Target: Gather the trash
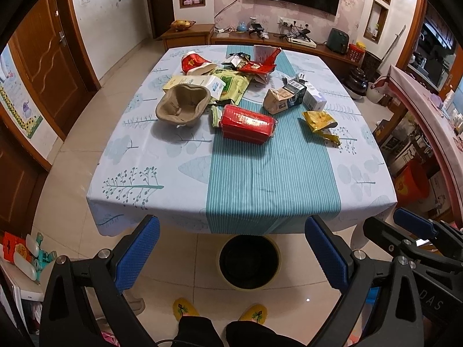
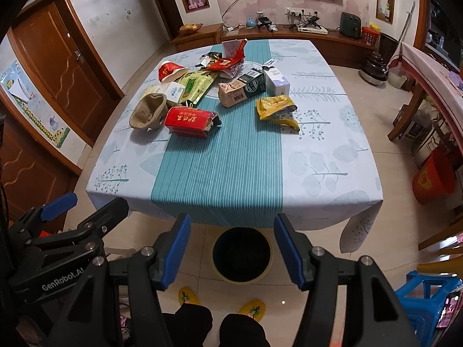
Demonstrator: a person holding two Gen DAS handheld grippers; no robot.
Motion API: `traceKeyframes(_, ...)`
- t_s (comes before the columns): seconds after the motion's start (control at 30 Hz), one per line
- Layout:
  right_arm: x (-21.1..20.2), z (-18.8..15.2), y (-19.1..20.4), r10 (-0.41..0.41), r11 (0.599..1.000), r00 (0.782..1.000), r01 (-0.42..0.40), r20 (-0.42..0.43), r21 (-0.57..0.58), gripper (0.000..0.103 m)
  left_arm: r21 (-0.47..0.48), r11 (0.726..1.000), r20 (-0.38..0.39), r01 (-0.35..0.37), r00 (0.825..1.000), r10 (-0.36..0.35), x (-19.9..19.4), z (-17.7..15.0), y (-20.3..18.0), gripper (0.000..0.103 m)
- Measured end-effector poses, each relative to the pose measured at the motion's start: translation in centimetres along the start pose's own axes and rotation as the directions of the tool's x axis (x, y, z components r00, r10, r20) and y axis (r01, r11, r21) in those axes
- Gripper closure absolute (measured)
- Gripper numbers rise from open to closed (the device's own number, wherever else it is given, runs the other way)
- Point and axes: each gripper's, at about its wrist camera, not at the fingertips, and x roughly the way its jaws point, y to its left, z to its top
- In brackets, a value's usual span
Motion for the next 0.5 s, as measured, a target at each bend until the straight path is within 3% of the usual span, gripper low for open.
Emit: traceKeyframes(0.5, -0.4, 2.7, 0.2, 0.057, 0.998, 0.998, -0.057, 0.041, 0.014, 0.043, 0.01, 0.999, 0.058, -0.031, 0.998, 0.03, -1.4, 3.3, 0.4, 0.004)
